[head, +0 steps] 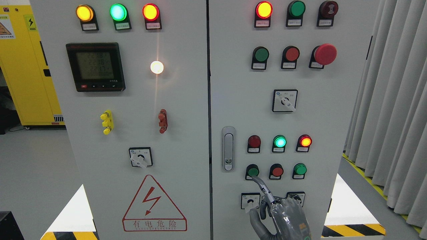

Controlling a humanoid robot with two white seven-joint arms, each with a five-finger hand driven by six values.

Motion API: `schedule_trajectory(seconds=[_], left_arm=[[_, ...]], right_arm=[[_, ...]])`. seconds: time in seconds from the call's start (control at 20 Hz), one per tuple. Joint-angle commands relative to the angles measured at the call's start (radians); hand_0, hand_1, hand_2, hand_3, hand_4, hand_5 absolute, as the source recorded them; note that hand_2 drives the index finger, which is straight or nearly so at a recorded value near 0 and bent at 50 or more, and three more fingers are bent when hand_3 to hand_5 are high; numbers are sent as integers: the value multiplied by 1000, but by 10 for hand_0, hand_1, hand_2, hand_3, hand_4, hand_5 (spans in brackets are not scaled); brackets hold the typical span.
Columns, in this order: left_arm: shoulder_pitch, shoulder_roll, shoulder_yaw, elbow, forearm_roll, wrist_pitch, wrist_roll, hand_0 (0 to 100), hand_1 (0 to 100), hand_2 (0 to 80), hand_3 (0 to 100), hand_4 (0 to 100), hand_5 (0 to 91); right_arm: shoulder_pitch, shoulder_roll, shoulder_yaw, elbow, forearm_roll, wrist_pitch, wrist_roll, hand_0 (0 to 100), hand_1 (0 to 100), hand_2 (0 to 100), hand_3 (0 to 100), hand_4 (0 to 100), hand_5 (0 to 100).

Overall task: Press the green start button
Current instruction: 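Reach the right hand up toward the lower green push button, then press the green push button with the right hand fingertips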

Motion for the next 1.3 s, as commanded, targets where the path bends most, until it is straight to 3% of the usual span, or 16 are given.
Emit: schedule_trajectory(seconds=[0.0,1.25], left_arm=[[0,0,0,1,0,0,0,120,556,0,0,0,0],[2,0,0,-1,0,0,0,120,556,0,0,0,0]], right_arm=[[-40,3,-16,97,13,1,1,766,900,8,944,987,1000],[-60,3,-5,138,2,14,1,828,901,10,941,984,1000]])
